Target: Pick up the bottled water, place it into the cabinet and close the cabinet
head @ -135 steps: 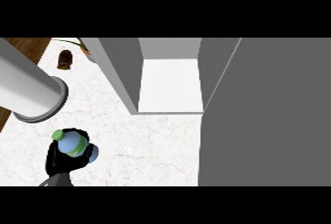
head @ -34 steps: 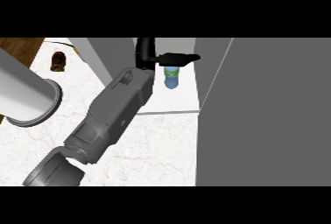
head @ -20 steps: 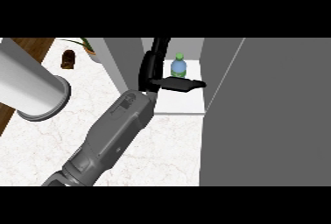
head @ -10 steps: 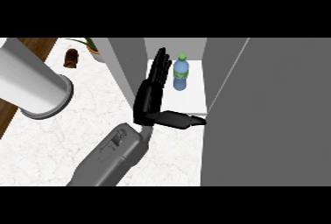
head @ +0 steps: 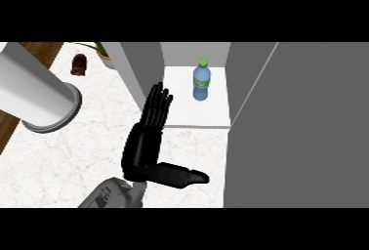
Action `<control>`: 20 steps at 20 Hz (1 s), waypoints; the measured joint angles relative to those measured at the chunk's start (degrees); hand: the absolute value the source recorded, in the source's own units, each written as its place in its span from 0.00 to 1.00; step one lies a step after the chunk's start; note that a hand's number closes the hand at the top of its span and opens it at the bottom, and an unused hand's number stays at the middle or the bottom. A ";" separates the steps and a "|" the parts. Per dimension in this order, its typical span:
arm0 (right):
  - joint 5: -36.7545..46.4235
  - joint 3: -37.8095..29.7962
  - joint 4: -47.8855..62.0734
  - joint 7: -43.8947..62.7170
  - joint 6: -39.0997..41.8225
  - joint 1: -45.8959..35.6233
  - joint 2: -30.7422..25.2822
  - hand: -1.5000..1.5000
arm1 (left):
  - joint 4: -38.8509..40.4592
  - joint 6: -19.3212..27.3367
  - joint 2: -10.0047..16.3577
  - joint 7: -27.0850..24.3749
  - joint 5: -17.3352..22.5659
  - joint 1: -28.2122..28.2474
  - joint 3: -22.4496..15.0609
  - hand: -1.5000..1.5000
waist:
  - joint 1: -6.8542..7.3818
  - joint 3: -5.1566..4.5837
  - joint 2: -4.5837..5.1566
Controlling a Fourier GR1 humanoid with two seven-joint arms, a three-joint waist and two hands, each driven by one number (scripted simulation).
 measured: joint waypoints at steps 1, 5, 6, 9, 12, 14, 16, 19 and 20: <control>0.09 0.96 -0.07 0.73 0.24 -0.47 -0.58 1.00 | -1.94 -0.05 0.93 0.00 -0.08 1.78 -0.29 0.00 | 0.10 -0.01 0.03; 0.73 6.40 -0.57 2.17 2.09 0.30 -1.89 1.00 | -8.65 0.40 4.25 0.50 -0.58 7.34 -0.71 0.00 | -0.26 -0.03 0.03; 0.89 7.10 -0.60 2.63 2.41 0.32 -2.44 1.00 | -10.45 0.52 4.94 0.53 -0.71 8.86 -0.94 0.00 | -0.29 -0.03 0.04; 1.68 12.10 -0.91 4.42 2.47 0.96 -2.55 1.00 | -13.68 0.22 6.70 -0.72 -0.90 12.88 -0.69 0.00 | -0.55 -0.06 0.05; 2.69 17.33 -1.17 6.58 1.71 -0.06 -2.18 1.00 | -16.22 -0.14 8.39 -0.97 -0.74 15.66 -0.05 0.00 | -0.59 -0.09 0.09; 4.66 20.81 -1.43 7.26 1.26 -0.76 -1.54 1.00 | -17.78 -0.84 9.93 -1.43 -0.51 17.76 0.54 0.00 | -0.75 -0.12 -0.03; 7.46 23.94 -2.22 8.38 0.17 -1.39 -0.80 1.00 | -19.44 -1.81 11.37 -1.86 0.14 19.62 1.42 0.00 | -0.79 -0.18 -0.13; 12.74 27.85 -4.24 11.26 -1.82 -2.09 -0.19 1.00 | -21.42 -2.96 13.29 -2.66 0.86 22.65 2.59 0.00 | -0.73 -0.23 -0.15; 13.77 29.36 -4.45 12.67 -2.78 -2.69 0.30 1.00 | -21.83 -3.21 13.49 -2.99 1.02 23.33 2.85 0.00 | -0.66 -0.24 -0.10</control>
